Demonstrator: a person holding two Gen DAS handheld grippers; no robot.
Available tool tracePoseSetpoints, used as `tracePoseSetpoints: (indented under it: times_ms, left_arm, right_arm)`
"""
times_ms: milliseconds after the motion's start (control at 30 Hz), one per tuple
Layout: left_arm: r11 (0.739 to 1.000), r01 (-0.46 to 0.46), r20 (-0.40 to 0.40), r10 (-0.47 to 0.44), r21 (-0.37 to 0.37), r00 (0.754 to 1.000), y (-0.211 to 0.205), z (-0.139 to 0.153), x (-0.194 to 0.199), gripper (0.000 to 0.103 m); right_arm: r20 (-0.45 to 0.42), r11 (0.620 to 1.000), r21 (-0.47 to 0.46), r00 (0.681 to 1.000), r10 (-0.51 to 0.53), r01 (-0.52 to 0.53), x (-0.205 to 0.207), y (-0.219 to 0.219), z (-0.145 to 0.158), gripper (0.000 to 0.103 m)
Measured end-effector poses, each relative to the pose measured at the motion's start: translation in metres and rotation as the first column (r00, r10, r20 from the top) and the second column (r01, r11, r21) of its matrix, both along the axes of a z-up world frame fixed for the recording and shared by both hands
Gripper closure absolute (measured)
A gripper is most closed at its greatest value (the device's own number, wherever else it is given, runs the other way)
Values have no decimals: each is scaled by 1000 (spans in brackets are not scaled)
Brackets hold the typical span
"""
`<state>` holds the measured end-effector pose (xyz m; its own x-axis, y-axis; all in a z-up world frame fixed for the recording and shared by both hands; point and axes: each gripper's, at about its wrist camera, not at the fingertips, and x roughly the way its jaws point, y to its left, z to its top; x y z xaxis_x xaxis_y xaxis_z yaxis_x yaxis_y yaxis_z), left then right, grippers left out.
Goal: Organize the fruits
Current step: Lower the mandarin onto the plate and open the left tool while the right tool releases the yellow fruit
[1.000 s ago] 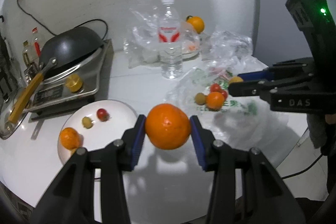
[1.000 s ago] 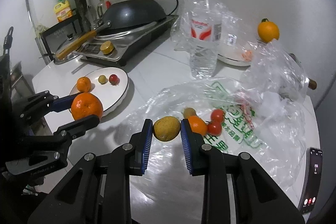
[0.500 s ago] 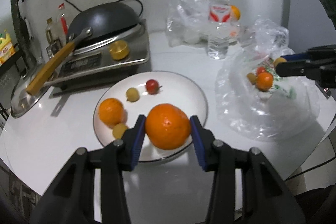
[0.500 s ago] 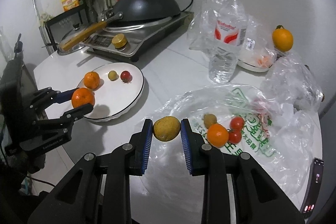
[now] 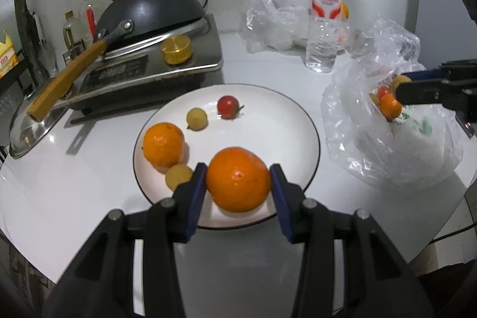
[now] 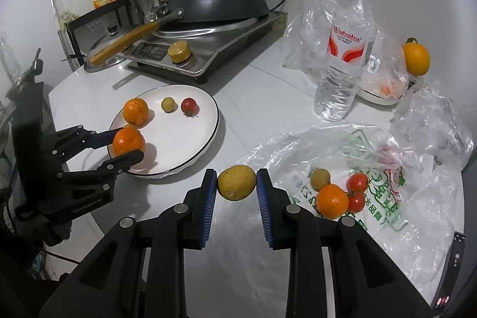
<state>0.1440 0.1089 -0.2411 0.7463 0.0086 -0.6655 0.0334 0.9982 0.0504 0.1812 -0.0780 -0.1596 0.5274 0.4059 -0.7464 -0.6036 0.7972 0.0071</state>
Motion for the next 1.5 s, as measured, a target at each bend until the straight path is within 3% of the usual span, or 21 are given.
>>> tracePoseSetpoints:
  times_ms: [600, 900, 1500]
  left_arm:
    - [999, 21, -31, -22, -27, 999, 9, -5, 3, 58]
    - [996, 43, 13, -42, -77, 999, 16, 1, -1, 57]
    - [992, -32, 63, 41, -125, 997, 50, 8, -20, 56]
  right_arm:
    - [-15, 998, 0, 998, 69, -69, 8, 42, -6, 74]
    - [-39, 994, -13, 993, 107, -108, 11, 68, -14, 74]
    - [-147, 985, -30, 976, 161, -167, 18, 113, -53, 74]
